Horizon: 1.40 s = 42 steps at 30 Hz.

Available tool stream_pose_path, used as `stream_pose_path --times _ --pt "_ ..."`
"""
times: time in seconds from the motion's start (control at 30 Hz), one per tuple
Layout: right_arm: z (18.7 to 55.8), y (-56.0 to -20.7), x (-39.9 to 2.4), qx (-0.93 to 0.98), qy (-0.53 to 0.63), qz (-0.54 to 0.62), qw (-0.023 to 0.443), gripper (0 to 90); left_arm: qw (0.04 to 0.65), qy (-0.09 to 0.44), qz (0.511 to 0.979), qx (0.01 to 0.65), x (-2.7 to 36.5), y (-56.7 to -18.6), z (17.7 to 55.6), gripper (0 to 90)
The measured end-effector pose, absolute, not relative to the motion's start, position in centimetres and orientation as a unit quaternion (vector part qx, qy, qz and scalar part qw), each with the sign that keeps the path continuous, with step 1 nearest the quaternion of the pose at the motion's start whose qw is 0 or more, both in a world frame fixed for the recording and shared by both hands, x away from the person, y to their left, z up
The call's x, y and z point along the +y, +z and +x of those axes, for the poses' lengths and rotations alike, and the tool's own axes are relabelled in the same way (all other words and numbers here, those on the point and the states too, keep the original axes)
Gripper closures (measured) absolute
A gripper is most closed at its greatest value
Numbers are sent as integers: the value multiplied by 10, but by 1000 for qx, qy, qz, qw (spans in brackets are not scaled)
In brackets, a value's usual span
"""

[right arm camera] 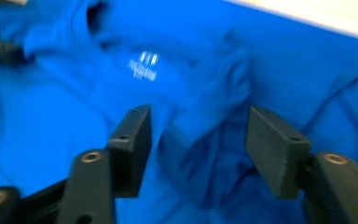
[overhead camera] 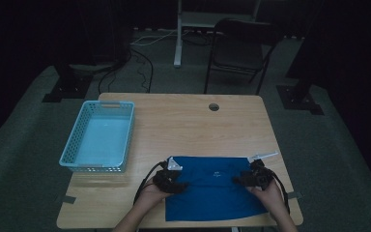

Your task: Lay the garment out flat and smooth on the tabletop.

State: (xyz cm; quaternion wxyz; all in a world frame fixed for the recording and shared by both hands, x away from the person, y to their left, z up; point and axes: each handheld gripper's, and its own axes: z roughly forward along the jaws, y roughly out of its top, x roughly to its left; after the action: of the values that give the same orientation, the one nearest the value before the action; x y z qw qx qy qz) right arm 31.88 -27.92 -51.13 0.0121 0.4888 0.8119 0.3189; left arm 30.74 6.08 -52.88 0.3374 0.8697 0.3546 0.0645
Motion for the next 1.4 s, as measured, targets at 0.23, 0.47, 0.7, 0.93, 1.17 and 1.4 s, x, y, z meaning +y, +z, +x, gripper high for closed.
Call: stream_pose_path --times 0.23,0.47,0.7,0.93,1.17,1.4 --pt "301 -520 -277 843 293 448 57 791 327 106 877 336 63 -530 296 752" --pt "274 -523 -274 853 294 423 83 806 324 139 880 317 72 -532 271 753" --pt "247 -522 -270 867 287 401 75 806 318 116 895 290 79 -530 244 788" --pt "228 -520 -267 877 275 390 53 810 311 104 910 255 81 -528 217 807" --pt "243 -501 -255 897 234 371 60 831 327 115 901 261 80 -514 227 844" --pt "320 -444 -253 858 295 407 102 839 362 207 851 320 80 -474 296 845"
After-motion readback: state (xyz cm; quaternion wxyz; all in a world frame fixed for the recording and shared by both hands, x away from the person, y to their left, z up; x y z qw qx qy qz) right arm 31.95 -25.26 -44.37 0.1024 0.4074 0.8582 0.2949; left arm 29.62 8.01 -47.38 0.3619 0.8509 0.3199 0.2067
